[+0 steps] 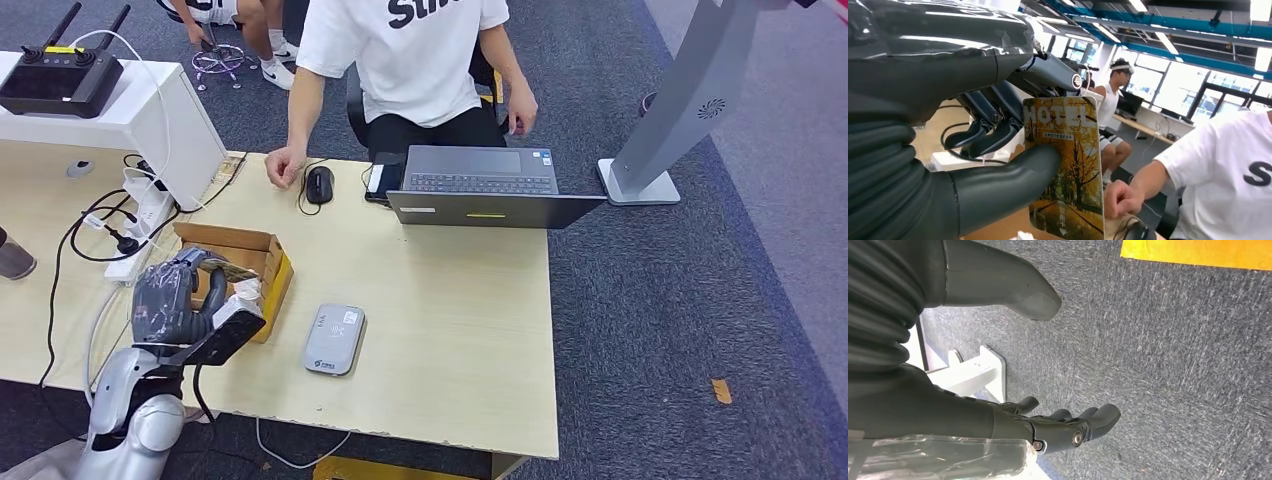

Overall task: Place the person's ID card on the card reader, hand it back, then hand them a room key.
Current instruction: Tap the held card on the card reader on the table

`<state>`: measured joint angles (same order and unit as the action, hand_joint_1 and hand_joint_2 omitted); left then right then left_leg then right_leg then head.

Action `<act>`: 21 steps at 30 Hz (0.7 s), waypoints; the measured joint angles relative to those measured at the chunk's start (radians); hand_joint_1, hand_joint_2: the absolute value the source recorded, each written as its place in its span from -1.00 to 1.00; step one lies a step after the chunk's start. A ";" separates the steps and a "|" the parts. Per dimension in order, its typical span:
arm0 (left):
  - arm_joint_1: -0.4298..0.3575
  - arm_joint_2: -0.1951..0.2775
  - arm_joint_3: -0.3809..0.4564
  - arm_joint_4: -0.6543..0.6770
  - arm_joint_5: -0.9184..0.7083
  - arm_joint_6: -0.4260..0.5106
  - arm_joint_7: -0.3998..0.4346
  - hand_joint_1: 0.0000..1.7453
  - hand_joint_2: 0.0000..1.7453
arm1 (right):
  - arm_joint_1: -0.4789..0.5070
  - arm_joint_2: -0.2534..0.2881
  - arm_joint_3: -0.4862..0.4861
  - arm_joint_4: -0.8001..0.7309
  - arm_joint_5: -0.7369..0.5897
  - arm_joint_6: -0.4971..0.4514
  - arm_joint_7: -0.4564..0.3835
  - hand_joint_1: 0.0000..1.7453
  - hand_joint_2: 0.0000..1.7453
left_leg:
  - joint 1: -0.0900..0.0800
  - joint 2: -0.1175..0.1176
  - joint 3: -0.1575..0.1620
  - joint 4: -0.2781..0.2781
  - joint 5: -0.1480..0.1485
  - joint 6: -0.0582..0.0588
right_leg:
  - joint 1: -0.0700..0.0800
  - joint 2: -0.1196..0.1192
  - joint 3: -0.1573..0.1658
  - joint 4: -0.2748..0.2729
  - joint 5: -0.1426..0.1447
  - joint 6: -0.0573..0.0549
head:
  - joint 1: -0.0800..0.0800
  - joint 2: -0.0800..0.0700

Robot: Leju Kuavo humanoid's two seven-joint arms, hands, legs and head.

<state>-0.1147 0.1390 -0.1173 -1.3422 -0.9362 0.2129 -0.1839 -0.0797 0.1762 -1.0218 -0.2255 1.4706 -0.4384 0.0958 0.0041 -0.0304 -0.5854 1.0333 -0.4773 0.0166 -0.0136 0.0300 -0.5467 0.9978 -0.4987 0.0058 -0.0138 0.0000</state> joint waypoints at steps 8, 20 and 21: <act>0.020 -0.004 -0.045 0.000 -0.007 -0.029 0.043 1.00 1.00 | 0.000 0.002 0.002 0.001 0.001 0.001 0.001 -1.00 1.00 | 0.000 0.000 0.000 0.000 0.000 0.000 | 0.000 0.000 0.000 0.000 0.000 0.000 | 0.000 0.000; 0.047 -0.008 -0.066 0.091 -0.053 -0.035 0.114 1.00 1.00 | 0.000 0.003 0.008 0.005 0.014 0.006 0.016 -1.00 1.00 | 0.000 0.000 0.000 0.000 0.000 0.000 | 0.000 0.000 0.000 0.000 0.000 0.000 | 0.000 0.000; 0.047 -0.010 -0.066 0.101 -0.053 -0.032 0.115 1.00 1.00 | 0.000 0.003 0.008 0.005 0.015 0.006 0.016 -1.00 1.00 | 0.000 0.000 0.000 0.000 0.000 0.000 | 0.000 0.000 0.000 0.000 0.000 0.000 | 0.000 0.000</act>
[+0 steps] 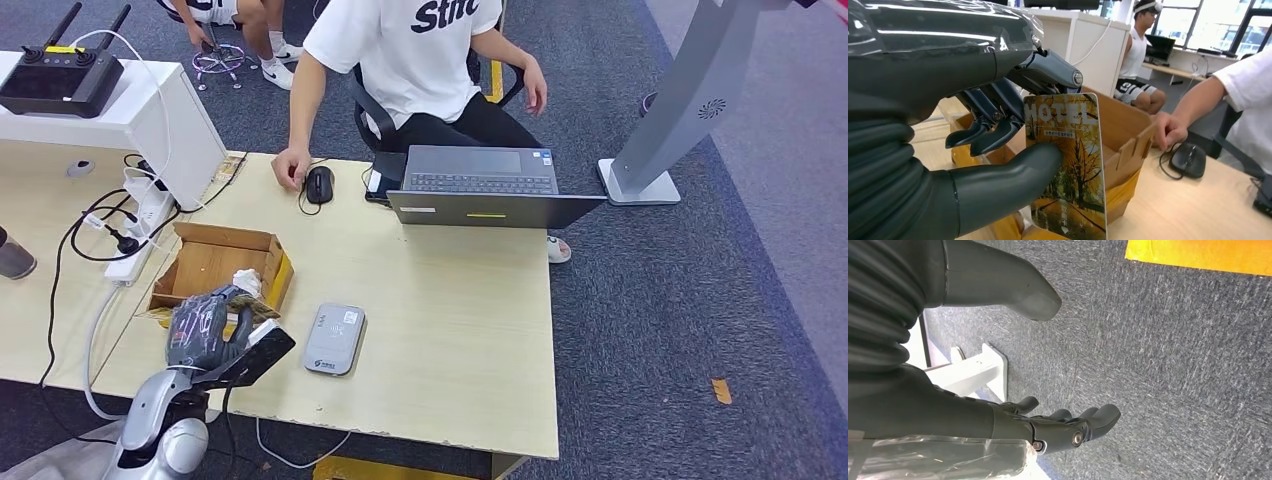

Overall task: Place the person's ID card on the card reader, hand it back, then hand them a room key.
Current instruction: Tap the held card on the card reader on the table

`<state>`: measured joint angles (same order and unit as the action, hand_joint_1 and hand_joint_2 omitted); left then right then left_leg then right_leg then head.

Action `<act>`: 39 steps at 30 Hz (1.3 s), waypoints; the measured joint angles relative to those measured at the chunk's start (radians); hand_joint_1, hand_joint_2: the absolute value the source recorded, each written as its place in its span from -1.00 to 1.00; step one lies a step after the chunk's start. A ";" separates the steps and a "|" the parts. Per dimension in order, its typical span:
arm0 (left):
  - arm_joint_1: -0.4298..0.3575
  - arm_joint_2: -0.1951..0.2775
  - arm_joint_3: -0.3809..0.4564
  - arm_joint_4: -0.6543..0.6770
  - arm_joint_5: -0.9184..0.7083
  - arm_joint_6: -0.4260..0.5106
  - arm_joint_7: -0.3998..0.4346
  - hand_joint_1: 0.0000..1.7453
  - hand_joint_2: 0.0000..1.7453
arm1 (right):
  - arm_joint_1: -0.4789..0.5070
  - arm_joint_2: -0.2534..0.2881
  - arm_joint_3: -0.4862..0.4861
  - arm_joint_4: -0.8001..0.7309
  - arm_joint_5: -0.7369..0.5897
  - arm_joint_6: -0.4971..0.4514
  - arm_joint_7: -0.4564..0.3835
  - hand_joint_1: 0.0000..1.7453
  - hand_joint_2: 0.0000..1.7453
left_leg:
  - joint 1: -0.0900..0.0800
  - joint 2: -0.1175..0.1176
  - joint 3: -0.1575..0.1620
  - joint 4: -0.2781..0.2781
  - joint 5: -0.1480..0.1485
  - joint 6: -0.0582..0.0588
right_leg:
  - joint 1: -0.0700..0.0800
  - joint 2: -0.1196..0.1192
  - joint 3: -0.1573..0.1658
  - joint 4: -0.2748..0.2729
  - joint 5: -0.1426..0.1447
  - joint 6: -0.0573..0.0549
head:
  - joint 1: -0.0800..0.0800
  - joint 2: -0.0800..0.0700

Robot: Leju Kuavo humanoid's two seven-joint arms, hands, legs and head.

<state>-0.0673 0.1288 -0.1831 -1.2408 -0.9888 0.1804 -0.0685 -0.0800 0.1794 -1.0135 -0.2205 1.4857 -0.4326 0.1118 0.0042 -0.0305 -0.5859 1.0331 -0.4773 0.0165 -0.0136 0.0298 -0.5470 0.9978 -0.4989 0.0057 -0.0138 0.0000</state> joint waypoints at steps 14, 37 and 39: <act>-0.066 -0.049 -0.001 0.081 0.006 0.037 -0.037 1.00 1.00 | -0.004 0.003 0.020 0.001 0.017 -0.002 -0.005 -1.00 1.00 | 0.000 0.000 0.000 0.000 0.000 0.000 | 0.000 0.000 0.000 0.000 0.000 0.000 | 0.000 0.000; -0.136 -0.119 -0.069 0.136 0.000 0.038 -0.030 1.00 1.00 | -0.020 0.019 0.035 0.001 0.023 0.014 0.013 -1.00 1.00 | 0.000 0.000 0.000 0.000 0.000 0.000 | 0.000 0.000 0.000 0.000 0.000 0.000 | 0.000 0.000; -0.136 -0.119 -0.071 0.145 0.000 0.039 -0.030 1.00 1.00 | -0.020 0.020 0.038 0.001 0.023 0.014 0.013 -1.00 1.00 | 0.000 0.000 0.000 0.000 0.000 0.000 | 0.000 0.000 0.000 0.000 0.000 0.000 | 0.000 0.000</act>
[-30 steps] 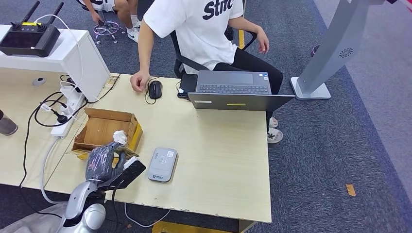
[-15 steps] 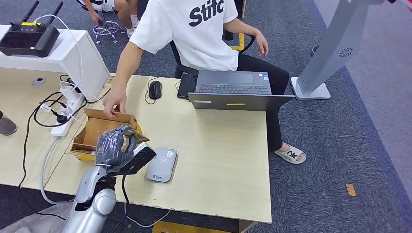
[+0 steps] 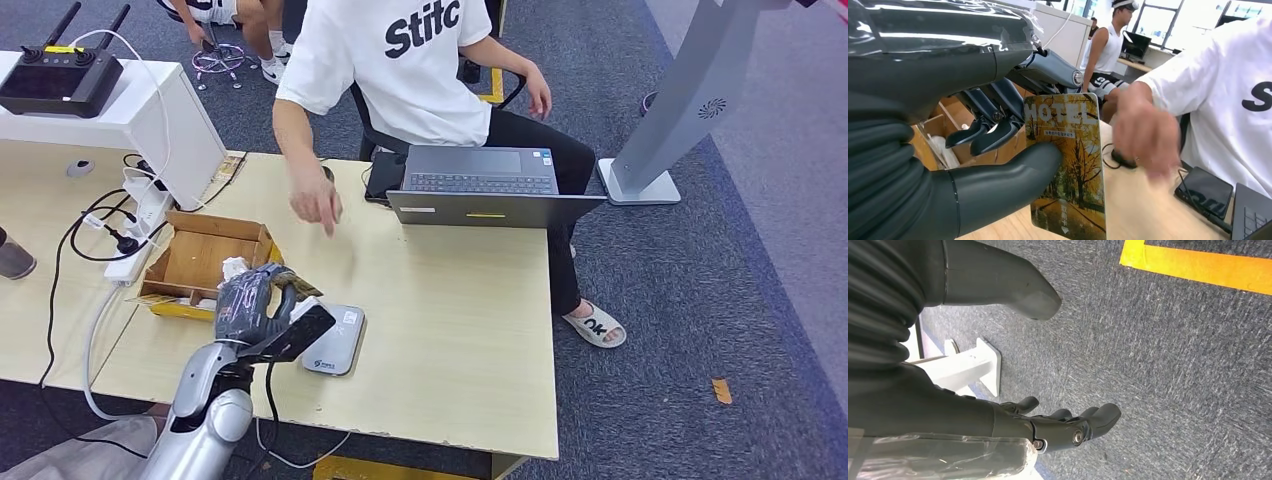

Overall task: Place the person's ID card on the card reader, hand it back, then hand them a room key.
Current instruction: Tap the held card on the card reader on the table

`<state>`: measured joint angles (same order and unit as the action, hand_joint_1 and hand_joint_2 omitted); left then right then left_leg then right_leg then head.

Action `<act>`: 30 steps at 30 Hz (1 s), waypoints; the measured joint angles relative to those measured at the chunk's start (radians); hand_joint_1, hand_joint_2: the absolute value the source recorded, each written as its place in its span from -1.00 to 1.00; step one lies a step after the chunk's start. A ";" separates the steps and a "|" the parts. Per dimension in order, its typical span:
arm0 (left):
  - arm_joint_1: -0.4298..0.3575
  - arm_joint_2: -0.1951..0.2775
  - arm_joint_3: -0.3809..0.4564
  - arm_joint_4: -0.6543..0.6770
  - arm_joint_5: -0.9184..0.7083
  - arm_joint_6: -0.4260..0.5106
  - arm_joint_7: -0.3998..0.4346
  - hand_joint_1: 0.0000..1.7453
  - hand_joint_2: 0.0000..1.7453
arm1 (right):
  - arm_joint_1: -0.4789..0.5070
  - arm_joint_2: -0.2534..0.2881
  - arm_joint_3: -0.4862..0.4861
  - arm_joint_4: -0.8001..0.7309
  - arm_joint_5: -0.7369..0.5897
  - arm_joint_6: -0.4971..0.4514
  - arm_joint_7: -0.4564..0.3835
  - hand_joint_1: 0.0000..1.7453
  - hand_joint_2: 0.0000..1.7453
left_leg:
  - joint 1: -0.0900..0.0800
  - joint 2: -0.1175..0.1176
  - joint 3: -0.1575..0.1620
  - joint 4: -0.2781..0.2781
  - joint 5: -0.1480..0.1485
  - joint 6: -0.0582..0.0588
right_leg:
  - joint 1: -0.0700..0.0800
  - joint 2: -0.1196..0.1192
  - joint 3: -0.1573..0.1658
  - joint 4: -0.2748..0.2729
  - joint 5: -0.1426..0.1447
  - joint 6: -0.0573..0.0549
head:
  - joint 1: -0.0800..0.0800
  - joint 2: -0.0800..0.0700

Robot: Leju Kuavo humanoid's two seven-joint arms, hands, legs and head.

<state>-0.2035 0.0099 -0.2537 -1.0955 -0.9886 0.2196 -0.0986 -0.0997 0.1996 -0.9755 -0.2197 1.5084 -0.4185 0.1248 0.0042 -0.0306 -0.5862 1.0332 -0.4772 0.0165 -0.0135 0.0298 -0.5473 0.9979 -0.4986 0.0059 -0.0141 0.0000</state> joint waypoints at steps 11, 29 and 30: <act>0.000 0.000 -0.001 0.026 0.001 0.001 0.000 1.00 1.00 | 0.000 0.003 0.009 0.000 0.001 0.000 0.000 -1.00 1.00 | 0.000 0.000 0.000 0.000 0.000 0.000 | 0.000 0.000 0.000 0.000 0.000 0.000 | 0.000 0.000; 0.015 -0.014 -0.002 0.095 0.004 0.020 0.003 1.00 1.00 | -0.001 0.003 0.011 0.000 0.004 0.006 0.007 -1.00 1.00 | 0.000 0.000 0.000 0.000 0.000 0.000 | 0.000 0.000 0.000 0.000 0.000 0.000 | 0.000 0.000; 0.015 -0.015 -0.002 0.101 0.004 0.024 0.003 1.00 1.00 | -0.001 0.003 0.011 0.000 0.003 0.007 0.007 -1.00 1.00 | 0.000 0.000 0.000 0.000 0.000 0.000 | 0.000 0.000 0.000 0.000 0.000 0.000 | 0.000 0.000</act>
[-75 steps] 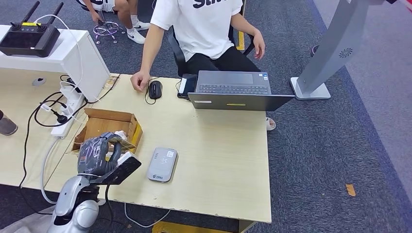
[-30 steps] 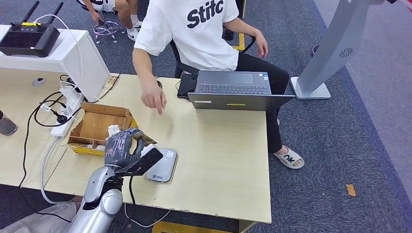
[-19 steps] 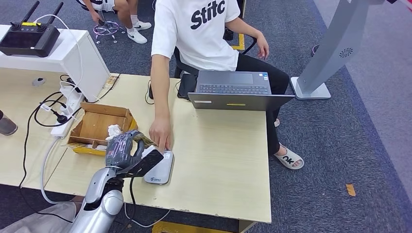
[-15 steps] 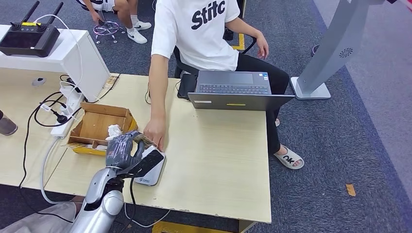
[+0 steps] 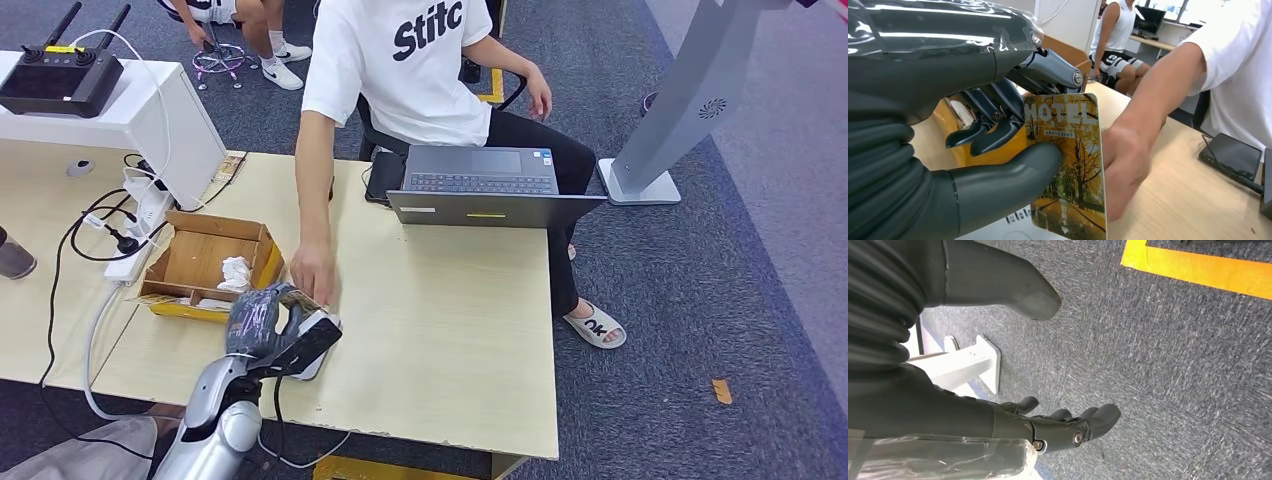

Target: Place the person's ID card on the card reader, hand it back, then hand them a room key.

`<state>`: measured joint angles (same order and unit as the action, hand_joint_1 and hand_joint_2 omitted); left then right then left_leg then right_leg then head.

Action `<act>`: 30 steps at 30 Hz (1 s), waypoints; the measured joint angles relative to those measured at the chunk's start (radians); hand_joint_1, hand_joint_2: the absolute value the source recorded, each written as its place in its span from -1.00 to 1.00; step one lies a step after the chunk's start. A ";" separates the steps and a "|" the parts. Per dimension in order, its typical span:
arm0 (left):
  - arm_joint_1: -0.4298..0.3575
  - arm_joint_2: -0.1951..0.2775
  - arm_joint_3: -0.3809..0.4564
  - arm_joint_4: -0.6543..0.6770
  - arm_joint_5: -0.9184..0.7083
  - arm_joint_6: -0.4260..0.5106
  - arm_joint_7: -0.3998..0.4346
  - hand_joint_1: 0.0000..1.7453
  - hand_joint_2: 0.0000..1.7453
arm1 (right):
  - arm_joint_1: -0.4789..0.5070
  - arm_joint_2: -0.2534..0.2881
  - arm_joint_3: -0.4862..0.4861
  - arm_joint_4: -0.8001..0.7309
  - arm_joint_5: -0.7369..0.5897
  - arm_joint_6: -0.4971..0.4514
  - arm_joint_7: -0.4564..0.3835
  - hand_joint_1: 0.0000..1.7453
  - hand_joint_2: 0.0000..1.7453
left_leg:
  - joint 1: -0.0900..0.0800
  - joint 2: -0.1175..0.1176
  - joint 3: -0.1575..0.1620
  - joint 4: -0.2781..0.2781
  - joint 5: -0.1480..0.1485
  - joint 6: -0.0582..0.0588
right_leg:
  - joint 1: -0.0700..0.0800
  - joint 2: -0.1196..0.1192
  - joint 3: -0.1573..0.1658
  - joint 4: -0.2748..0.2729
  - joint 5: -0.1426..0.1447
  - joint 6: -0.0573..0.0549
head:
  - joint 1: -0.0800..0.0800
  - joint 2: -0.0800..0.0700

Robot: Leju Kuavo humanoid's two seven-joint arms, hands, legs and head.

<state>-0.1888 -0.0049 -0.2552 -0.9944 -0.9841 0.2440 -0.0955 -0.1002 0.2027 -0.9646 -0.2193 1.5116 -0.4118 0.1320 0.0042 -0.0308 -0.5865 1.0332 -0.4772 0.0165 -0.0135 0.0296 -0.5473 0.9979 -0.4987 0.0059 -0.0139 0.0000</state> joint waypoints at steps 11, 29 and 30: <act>0.000 0.003 0.000 0.078 -0.035 0.021 0.031 1.00 1.00 | 0.000 0.000 0.005 0.000 -0.006 0.016 0.011 -1.00 1.00 | 0.000 0.000 0.000 0.000 0.000 0.000 | 0.000 0.000 0.000 0.000 0.000 0.000 | 0.000 0.000; 0.002 0.010 0.000 0.147 -0.059 0.041 0.047 1.00 1.00 | 0.000 0.000 0.009 0.000 -0.014 0.016 0.012 -1.00 1.00 | 0.000 0.000 0.000 0.000 0.000 0.000 | 0.000 0.000 0.001 0.000 0.000 0.000 | 0.000 0.000; 0.004 0.011 0.000 0.152 -0.060 0.045 0.047 1.00 1.00 | 0.000 0.000 0.009 0.000 -0.015 0.016 0.011 -1.00 1.00 | 0.000 0.000 0.000 0.000 0.000 0.000 | 0.000 0.000 0.001 0.000 0.000 0.000 | 0.000 0.000</act>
<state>-0.1852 0.0060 -0.2551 -0.8424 -1.0440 0.2891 -0.0481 -0.0999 0.2029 -0.9554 -0.2193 1.4963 -0.3957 0.1433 0.0042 -0.0309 -0.5864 1.0330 -0.4772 0.0165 -0.0135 0.0294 -0.5468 0.9981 -0.4988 0.0058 -0.0140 0.0000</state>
